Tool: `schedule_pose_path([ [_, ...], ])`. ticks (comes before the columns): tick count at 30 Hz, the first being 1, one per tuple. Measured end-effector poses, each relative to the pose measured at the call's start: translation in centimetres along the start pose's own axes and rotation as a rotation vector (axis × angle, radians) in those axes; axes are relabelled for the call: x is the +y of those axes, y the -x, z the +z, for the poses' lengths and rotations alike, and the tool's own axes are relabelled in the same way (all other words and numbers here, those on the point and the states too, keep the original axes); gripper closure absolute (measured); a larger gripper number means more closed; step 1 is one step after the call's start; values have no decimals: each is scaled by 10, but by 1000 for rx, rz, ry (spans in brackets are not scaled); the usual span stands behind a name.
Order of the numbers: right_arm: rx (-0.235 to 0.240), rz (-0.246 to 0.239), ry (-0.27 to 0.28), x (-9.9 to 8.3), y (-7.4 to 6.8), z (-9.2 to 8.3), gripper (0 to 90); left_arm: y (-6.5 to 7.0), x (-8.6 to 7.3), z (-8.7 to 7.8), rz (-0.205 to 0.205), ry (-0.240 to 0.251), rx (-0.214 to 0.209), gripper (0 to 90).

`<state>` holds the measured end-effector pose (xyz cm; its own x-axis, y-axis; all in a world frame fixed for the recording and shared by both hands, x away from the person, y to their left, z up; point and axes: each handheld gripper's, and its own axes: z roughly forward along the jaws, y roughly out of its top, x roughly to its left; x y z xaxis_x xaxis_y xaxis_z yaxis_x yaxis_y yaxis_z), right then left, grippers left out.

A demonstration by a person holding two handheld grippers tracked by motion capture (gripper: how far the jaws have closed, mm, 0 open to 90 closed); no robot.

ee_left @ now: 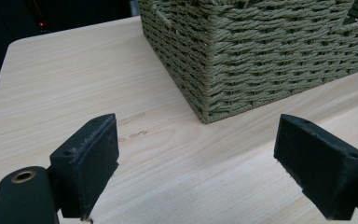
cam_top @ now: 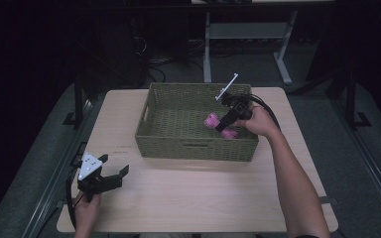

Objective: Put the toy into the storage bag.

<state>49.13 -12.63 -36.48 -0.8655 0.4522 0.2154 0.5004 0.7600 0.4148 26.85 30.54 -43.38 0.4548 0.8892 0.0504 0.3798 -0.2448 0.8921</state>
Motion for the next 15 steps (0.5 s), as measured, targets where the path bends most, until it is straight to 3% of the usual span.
schedule_pose_path([
  [15, 17, -3, -58, 2, -1, 19, 582, 0, 0, 0, -1, 0, 0, 133],
])
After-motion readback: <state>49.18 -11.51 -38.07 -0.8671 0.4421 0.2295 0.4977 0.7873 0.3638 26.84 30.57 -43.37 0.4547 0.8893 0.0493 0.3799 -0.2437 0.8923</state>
